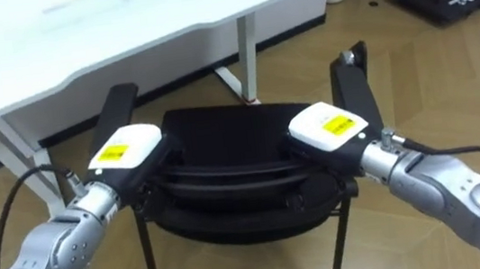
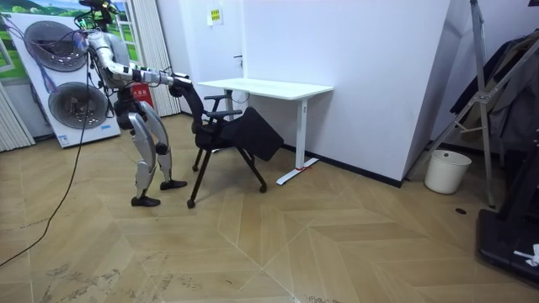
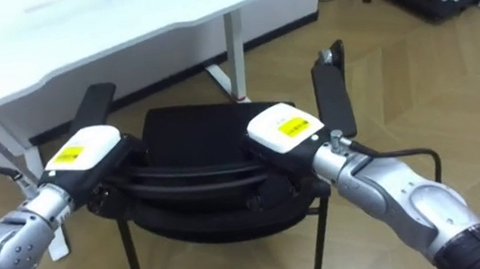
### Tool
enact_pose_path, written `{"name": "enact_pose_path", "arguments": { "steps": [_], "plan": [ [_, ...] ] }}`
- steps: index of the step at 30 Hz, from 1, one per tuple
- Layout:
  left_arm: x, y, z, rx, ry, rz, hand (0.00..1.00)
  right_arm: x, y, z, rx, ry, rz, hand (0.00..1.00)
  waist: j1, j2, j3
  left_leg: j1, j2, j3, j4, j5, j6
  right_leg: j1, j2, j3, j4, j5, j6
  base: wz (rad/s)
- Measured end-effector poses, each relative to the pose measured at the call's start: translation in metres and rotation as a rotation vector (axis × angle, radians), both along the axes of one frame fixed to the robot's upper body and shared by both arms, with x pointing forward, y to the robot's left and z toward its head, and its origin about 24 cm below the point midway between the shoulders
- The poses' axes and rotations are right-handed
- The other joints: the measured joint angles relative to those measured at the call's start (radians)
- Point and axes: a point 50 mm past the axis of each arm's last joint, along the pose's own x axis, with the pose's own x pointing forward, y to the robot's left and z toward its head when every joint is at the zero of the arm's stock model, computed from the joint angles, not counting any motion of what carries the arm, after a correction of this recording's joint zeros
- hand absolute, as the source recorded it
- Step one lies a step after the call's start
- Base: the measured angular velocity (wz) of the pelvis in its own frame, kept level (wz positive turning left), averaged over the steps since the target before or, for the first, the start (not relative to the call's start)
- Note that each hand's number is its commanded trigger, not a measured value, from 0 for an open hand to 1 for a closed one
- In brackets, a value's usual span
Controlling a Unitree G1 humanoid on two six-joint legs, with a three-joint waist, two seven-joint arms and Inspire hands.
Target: Push chair
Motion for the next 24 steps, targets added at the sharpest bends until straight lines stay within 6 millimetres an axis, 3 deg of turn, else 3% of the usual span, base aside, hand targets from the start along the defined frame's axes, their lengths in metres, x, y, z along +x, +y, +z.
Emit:
{"name": "enact_pose_path", "arguments": {
  "steps": [5, 7, 14, 20, 24],
  "plan": [
    [0.002, 0.001, 0.007, 0.007, -0.01, -0.005, 1.0, 0.0, 0.002, 0.004, 0.0, -0.012, -0.001, 1.0, -0.001, -0.012, -0.0033, -0.006, -0.004, 0.016, 0.063, -0.066, 0.012, 0.03, -0.012, 0.003, -0.006, -0.019, 0.022, -0.07],
    [0.002, 0.0, 0.008, 0.012, -0.017, -0.01, 1.0, 0.001, 0.001, 0.005, -0.005, -0.012, -0.003, 1.0, -0.001, -0.026, -0.0055, 0.002, -0.017, 0.02, 0.066, -0.082, 0.018, 0.035, -0.028, 0.004, 0.004, -0.027, 0.036, 0.0],
    [-0.003, -0.002, 0.01, 0.017, -0.038, -0.006, 1.0, 0.002, 0.002, 0.013, -0.032, -0.016, -0.013, 1.0, 0.005, -0.041, -0.007, 0.002, -0.032, 0.023, 0.065, -0.102, 0.027, 0.035, -0.041, -0.012, 0.017, -0.029, 0.047, 0.0],
    [-0.007, -0.004, 0.01, 0.016, -0.049, 0.009, 1.0, 0.003, 0.007, 0.019, -0.082, -0.022, -0.014, 1.0, 0.047, -0.051, -0.0092, 0.004, -0.036, 0.014, 0.065, -0.104, 0.025, 0.052, -0.038, -0.03, -0.004, -0.032, 0.053, 0.07],
    [-0.008, -0.003, 0.011, 0.023, -0.054, 0.01, 1.0, 0.002, 0.01, 0.022, -0.1, -0.033, -0.003, 1.0, 0.052, -0.055, -0.0116, -0.016, -0.059, -0.048, 0.069, -0.103, 0.012, 0.058, -0.029, -0.056, 0.003, -0.032, 0.053, 0.38]
  ]
}}
